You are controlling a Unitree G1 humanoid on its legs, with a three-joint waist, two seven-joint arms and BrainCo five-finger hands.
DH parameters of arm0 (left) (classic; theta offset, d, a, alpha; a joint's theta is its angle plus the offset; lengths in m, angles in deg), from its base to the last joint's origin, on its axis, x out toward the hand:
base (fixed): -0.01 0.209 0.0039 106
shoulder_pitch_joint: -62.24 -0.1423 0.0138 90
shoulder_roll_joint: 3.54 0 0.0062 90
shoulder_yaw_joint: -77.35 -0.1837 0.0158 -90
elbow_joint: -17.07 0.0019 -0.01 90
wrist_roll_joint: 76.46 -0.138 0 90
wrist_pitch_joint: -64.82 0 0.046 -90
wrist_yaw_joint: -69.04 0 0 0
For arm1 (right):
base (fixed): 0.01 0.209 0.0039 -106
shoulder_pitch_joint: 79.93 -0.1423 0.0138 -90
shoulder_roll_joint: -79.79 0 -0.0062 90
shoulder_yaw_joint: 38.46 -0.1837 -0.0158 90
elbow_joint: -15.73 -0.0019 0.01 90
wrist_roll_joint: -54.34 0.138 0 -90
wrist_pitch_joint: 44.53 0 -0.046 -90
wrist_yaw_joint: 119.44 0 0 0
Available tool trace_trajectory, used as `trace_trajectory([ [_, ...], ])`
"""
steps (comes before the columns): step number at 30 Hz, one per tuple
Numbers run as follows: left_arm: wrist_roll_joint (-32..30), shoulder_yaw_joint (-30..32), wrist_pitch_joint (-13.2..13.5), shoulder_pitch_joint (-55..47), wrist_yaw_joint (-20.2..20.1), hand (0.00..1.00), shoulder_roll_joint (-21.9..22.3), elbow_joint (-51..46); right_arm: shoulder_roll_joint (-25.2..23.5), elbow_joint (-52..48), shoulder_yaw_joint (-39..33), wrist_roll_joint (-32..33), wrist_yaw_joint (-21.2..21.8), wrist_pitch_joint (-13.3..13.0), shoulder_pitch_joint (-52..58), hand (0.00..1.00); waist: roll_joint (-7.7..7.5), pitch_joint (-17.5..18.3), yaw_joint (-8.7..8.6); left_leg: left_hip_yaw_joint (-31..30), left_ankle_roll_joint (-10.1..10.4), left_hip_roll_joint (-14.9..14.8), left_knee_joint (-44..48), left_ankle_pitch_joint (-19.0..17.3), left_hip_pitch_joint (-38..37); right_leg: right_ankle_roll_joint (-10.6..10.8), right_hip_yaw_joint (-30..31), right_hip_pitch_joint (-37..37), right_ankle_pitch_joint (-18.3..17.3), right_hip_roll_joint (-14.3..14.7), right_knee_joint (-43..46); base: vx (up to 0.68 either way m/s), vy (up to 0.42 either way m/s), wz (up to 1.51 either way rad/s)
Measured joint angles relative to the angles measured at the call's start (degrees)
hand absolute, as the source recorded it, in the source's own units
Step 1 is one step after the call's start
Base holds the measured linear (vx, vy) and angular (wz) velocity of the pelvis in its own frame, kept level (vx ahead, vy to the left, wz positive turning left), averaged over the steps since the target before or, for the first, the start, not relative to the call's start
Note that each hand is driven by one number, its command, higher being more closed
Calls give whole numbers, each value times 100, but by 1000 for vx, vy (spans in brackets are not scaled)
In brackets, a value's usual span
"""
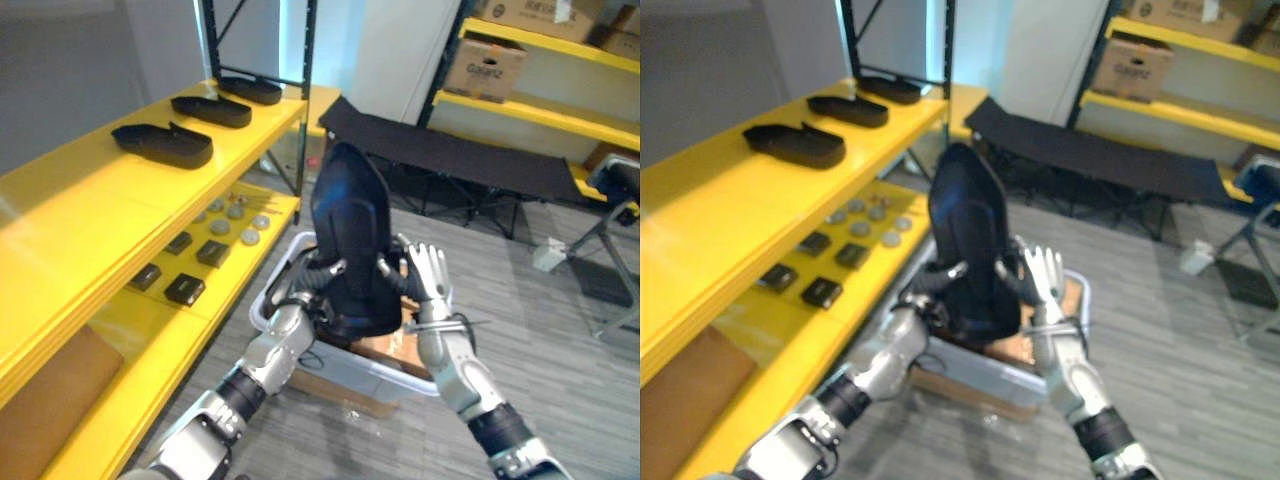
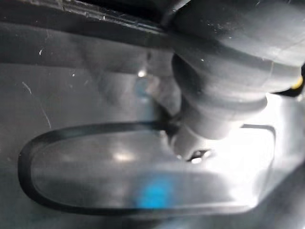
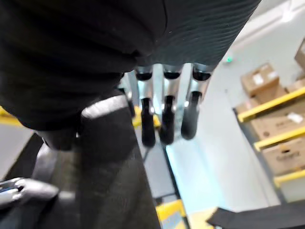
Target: Walk over and take plastic housings, then place them on the shelf
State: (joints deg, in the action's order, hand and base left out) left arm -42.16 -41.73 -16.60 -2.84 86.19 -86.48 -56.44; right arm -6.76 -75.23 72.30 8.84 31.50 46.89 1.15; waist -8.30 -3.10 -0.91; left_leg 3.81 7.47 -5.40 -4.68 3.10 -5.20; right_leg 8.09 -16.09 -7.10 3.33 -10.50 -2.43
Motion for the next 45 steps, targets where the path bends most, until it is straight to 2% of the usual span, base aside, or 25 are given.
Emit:
trace_trajectory([
  [2,-1082,242,233,-51,192,100,20,-653,65,-714,-248,173,-79,-184,100,0,1,-1,-11,70,-4,3,-1,-13,-28,-1,56,22,-2,-6,20,-26,2,-14],
  [3,-1360,293,294,-52,246,100,36,-785,98,-852,-305,200,-114,-264,105,0,1,-1,-8,99,-5,3,-1,-20,-53,-3,69,17,-5,-8,26,-29,4,-16],
  [5,-2309,533,462,-47,356,100,45,-1179,322,-1413,-734,174,-239,-613,104,0,8,1,-14,177,-12,8,-7,-48,-114,-3,165,31,-15,-16,60,-33,8,-18],
  [7,-2922,859,490,-74,502,100,43,-1218,507,-1798,-1300,83,-390,-805,89,0,15,4,-23,237,-13,12,-26,-48,-116,2,218,106,-19,-23,99,-50,7,-16],
  [10,-3919,1698,423,-459,774,100,-109,-1207,548,-2069,-2433,97,-631,-1008,89,0,57,25,-198,298,-14,11,-28,-48,-142,0,268,123,-22,-24,98,-32,4,-11],
  [12,-4631,2188,308,-748,964,100,-343,-1196,550,-2054,-3269,654,-616,-1236,182,0,109,30,-316,324,-15,12,-31,-51,-152,3,298,133,-24,-23,88,-14,5,-8],
  [13,-4776,2287,280,-796,998,100,-409,-1196,548,-2048,-3503,837,-617,-1292,241,0,122,31,-320,339,-13,12,-31,-53,-149,3,318,148,-24,-21,84,-16,5,-11],
  [15,-5265,2687,233,-955,1110,100,-506,-1198,483,-1887,-4337,1816,-560,-1589,487,0,205,85,-332,376,-14,14,-31,-54,-78,10,352,246,-17,-22,84,-8,4,-9],
  [17,-5480,2933,207,-1097,1136,100,-527,-1248,229,-1655,-4770,2586,-461,-1755,678,0,259,122,-348,406,-13,10,-29,-55,-73,9,375,273,-17,-20,84,6,2,-6],
  [19,-5565,3145,164,-1390,1137,100,-513,-1478,-197,-1382,-5000,3287,-337,-1902,940,0,316,161,-436,429,-11,9,-28,-56,-65,9,386,288,-16,-20,81,10,0,-5],
  [20,-5556,3266,162,-1608,1135,100,-446,-1637,-516,-1181,-5093,3703,-266,-1915,1205,0,350,181,-461,443,-7,9,-28,-59,-60,9,398,298,-16,-19,76,6,2,-4],
  [21,-5554,3327,161,-1725,1136,100,-368,-1720,-681,-1061,-5117,3843,-234,-1905,1368,0,366,190,-469,451,-4,9,-27,-64,-61,9,405,299,-16,-19,70,2,5,-6],
  [23,-5406,3447,202,-2313,1123,100,-1,-2121,-1305,-619,-5085,4226,-129,-1877,2086,0,430,228,-484,474,-3,3,-28,-110,-65,9,443,307,-17,-11,42,0,7,-8],
  [26,-4960,3446,400,-3032,1112,100,520,-2447,-2028,53,-4853,4702,105,-1816,2867,0,460,246,-481,497,-4,-1,-29,-149,-69,10,501,311,-17,-2,-5,1,7,-8],
  [29,-4368,3400,477,-3438,1100,100,829,-2470,-2373,955,-4601,5126,480,-1625,3176,0,473,255,-475,520,5,-2,-30,-189,-69,-6,516,319,-34,-2,-11,-10,10,-4],
  [32,-3875,3428,557,-3549,1051,100,892,-2470,-2413,1646,-4337,5648,802,-1599,3099,0,475,255,-447,556,7,-4,-31,-209,-59,9,532,344,-49,-3,-11,-17,9,-4],
  [36,-3815,3940,593,-3563,1067,100,912,-2609,-2370,1725,-3791,5659,976,-1587,2786,0,481,256,-379,483,9,-3,-30,-208,54,9,484,401,-48,-3,-10,1,0,7],
  [39,-3755,4401,595,-3586,1237,100,946,-2876,-2335,1724,-3479,5656,1059,-1616,2565,0,470,260,-190,152,-5,39,-29,-176,246,55,141,331,-66,-48,-9,35,-9,61],
  [42,-3758,4987,599,-3611,1506,100,954,-3229,-2242,1728,-3104,5653,1085,-1619,2147,0,443,244,114,-554,-39,145,-18,-81,525,127,-602,145,-140,-116,0,87,-22,126],
  [44,-3790,5389,601,-3646,1699,100,1004,-3463,-2057,1756,-2798,5585,1168,-1627,1683,0,416,206,415,-1184,-45,267,-2,17,739,149,-1282,-65,-157,-146,1,86,-22,140],
  [45,-3813,5477,601,-3656,1755,100,1008,-3498,-1997,1783,-2742,5568,1176,-1627,1543,0,406,162,519,-1340,-50,301,-2,26,746,149,-1429,-139,-157,-151,1,71,-7,132],
])
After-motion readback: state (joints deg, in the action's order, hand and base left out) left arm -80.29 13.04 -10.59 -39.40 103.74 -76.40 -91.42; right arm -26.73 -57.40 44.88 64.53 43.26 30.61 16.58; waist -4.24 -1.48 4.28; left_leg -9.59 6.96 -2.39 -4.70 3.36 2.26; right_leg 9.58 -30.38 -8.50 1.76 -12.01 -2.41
